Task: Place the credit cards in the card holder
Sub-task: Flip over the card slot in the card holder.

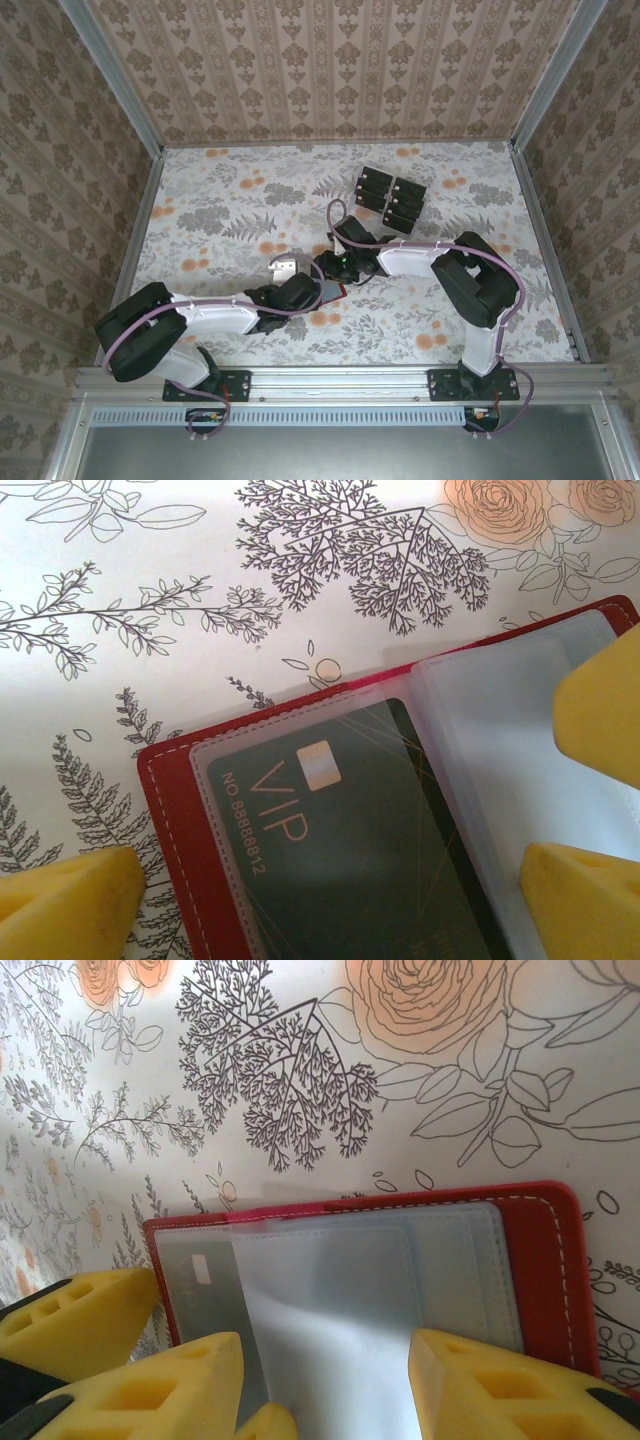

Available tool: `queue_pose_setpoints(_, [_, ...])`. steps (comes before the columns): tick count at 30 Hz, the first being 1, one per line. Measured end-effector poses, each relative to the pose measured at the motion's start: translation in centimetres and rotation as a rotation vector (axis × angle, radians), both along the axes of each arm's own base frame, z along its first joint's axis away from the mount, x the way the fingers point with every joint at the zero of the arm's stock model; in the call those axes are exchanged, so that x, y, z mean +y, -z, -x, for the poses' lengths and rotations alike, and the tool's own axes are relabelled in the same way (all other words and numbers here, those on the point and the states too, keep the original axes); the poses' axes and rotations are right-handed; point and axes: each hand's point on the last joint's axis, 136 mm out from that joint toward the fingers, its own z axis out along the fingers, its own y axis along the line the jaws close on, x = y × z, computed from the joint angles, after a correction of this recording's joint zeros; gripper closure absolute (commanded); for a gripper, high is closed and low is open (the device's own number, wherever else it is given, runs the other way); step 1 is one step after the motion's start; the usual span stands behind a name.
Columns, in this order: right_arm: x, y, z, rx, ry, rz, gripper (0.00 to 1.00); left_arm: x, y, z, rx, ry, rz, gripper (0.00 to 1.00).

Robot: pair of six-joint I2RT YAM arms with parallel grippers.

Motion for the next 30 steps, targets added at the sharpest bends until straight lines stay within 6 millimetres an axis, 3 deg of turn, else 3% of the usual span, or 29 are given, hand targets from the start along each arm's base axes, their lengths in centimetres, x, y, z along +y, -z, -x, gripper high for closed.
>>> queue_pose_setpoints(18, [1.4, -0.2, 0.5, 0.007, -0.035, -0.061, 0.5, 1.0, -1.0, 0.5, 0.004, -0.003, -0.009, 0.0])
queue_pose_setpoints(30, [1.4, -0.3, 0.6, 0.006, -0.038, -0.062, 0.5, 1.5, 0.3, 0.7, 0.026, -0.007, -0.06, 0.0])
